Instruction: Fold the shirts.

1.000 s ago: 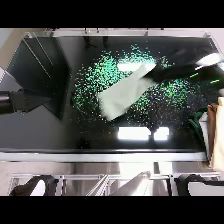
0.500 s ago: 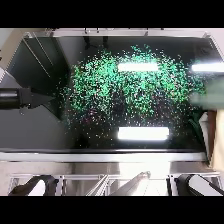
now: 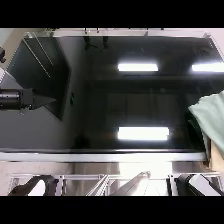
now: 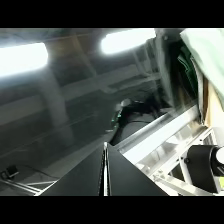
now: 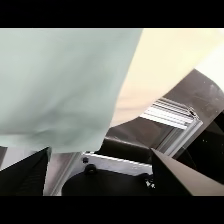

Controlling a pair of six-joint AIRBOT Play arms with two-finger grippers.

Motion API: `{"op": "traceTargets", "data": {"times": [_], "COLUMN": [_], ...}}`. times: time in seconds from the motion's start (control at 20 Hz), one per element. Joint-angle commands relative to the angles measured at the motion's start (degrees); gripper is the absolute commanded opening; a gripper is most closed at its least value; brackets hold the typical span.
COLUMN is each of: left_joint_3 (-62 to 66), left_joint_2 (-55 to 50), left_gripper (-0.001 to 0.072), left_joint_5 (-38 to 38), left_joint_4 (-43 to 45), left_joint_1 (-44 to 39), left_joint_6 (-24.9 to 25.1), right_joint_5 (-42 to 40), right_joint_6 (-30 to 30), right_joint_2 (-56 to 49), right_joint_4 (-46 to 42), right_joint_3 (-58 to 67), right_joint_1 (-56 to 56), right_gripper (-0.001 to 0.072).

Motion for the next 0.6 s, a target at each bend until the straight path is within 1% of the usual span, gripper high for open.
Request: {"op": "traceTargets", "data": {"times": [0.0,0.1,0.2,0.25,0.3,0.35,0.4,0.45,0.5,0.55], "left_joint_3": [0.0,0.0,0.2,0.9,2.1,3.5,4.7,5.9,6.3,6.2], "left_joint_2": [0.0,0.0,0.0,-0.1,-0.1,0.0,0.0,0.2,0.9,2.1], "left_gripper": [0.0023,0.0023,0.0023,0.0023,0.0023,0.0023,0.0023,0.0022,0.0022,0.0022], "left_joint_5": [0.4,-1.1,-4.1,-4.9,-5.0,-4.7,-4.1,-3.3,-3.2,-3.2], "left_joint_4": [-0.1,-0.7,-3.9,-4.3,-4.0,-4.0,-4.0,-4.0,-3.9,-3.4], "left_joint_1": [0.0,0.0,0.0,-0.1,-0.5,-1.1,-1.7,-2.6,-3.6,-4.4], "left_joint_6": [0.1,0.1,0.1,0.1,0.2,0.8,1.7,2.0,2.0,2.0], "right_joint_5": [1.3,4.5,9.9,9.7,9.5,9.0,8.1,7.1,5.7,3.7], "right_joint_6": [0.0,0.0,2.0,2.7,4.0,4.1,3.7,2.2,-0.8,-4.9], "right_joint_2": [-0.1,-0.1,0.0,0.4,1.3,1.7,1.9,2.2,2.6,3.5], "right_joint_4": [0.1,7.6,19.4,27.5,36.7,44.7,51.8,56.7,58.8,58.2], "right_joint_3": [-1.7,-0.9,0.5,1.4,2.2,3.0,3.5,3.6,3.6,3.6], "right_joint_1": [-0.4,0.0,2.3,3.8,5.9,8.2,10.8,13.6,16.6,20.3], "right_gripper": [0.0699,0.0699,0.0698,0.0695,0.0602,0.0358,0.0237,0.0225,0.0223,0.0207]}}
